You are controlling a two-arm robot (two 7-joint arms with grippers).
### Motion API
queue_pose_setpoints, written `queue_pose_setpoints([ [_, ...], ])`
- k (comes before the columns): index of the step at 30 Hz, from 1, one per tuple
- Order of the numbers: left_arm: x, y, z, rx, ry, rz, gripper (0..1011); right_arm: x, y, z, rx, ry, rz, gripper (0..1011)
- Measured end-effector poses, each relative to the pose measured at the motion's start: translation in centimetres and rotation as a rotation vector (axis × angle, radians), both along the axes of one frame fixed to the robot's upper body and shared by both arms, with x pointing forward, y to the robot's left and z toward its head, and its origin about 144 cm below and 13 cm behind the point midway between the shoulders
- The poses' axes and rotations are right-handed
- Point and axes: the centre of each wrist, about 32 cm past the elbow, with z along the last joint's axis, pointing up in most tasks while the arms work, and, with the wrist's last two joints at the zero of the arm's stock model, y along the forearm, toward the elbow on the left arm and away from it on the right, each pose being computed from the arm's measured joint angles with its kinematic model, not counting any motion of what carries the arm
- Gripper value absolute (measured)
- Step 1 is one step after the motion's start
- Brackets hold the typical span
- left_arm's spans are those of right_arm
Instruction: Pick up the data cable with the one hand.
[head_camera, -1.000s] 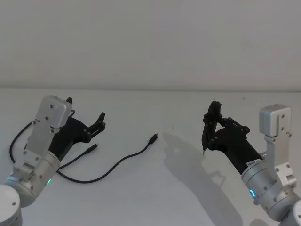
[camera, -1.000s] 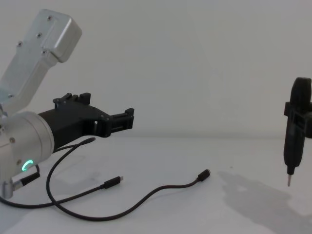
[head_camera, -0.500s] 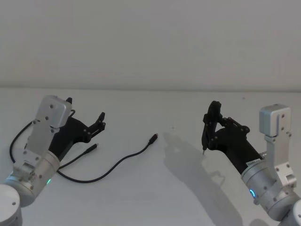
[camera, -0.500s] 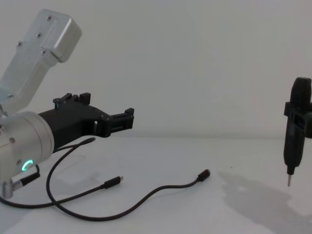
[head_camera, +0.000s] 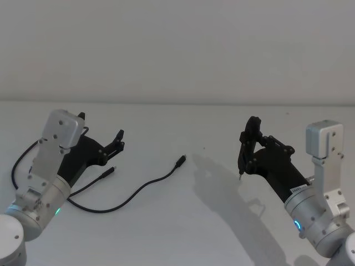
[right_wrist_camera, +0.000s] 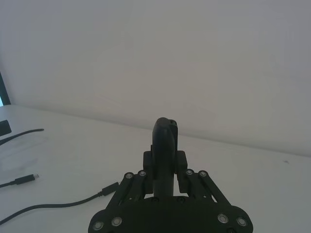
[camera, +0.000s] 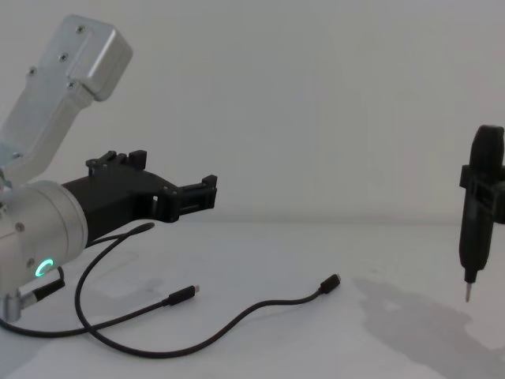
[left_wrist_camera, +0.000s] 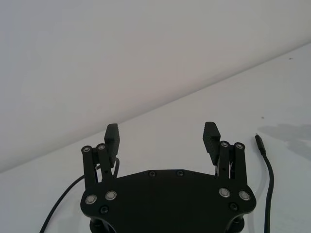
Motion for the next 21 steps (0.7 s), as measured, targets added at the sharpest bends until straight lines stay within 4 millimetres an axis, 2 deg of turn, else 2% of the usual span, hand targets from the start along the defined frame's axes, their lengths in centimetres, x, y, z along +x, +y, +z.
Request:
queue_pose_setpoints([
  [14, 0.0, 0.0, 0.0, 0.001, 0.001, -0.008, 1001, 0.1, 0.0, 0.0, 0.0, -0.001, 0.006, 275],
  [21, 0.2, 0.0, 0.1, 0.008, 0.021, -0.062, 1001, 1.1, 0.1, 0.1, 0.007, -0.005, 0.046, 275],
])
